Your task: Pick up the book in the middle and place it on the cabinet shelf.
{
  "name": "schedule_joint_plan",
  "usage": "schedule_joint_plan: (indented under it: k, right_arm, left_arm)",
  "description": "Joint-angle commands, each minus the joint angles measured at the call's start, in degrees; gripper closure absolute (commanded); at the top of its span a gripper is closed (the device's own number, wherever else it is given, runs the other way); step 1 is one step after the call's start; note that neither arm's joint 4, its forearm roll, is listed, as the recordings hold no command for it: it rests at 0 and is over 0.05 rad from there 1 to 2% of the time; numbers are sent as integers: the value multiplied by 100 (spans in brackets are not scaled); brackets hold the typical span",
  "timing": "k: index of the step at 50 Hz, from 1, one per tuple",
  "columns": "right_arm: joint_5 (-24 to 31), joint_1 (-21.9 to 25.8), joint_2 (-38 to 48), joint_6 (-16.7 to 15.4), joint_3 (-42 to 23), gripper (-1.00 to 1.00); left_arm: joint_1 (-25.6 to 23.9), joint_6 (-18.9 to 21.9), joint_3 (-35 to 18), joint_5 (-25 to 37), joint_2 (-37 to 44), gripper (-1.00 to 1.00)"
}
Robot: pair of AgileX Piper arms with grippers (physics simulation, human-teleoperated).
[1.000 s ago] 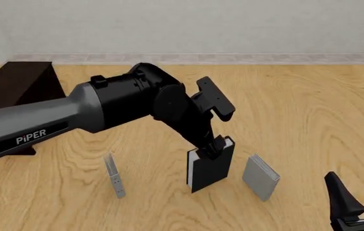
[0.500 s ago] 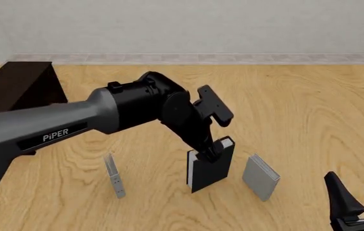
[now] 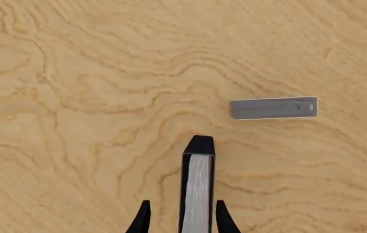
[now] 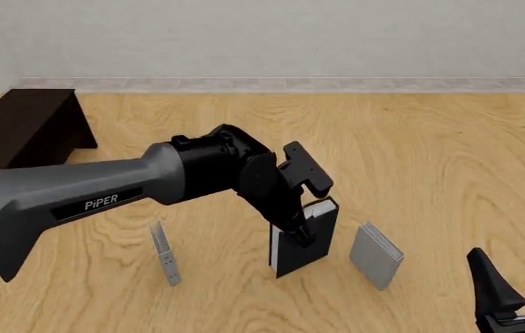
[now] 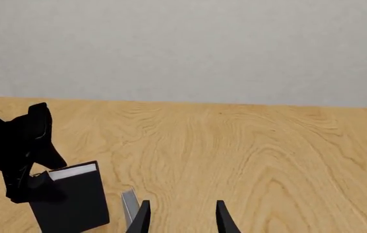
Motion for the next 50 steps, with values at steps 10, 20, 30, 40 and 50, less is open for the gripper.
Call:
schedule_joint_plan:
  k: [10, 20, 30, 40, 50]
  right_arm:
    - [-40, -6, 61, 9, 1, -100]
    - [-74, -10, 102, -2, 2, -100]
    - [-59, 5, 88, 0, 0, -100]
    - [-76, 11, 111, 8, -1, -100]
    - [-31, 8, 78, 12, 2, -100]
  left_arm:
    - [-11, -120, 213, -253, 289, -100]
    - [-42, -137, 323, -309, 408, -100]
    - [-30, -117, 192, -191, 407, 100]
    - [-33, -55, 27, -24, 311, 100]
    - [228, 323, -444, 452, 128, 100]
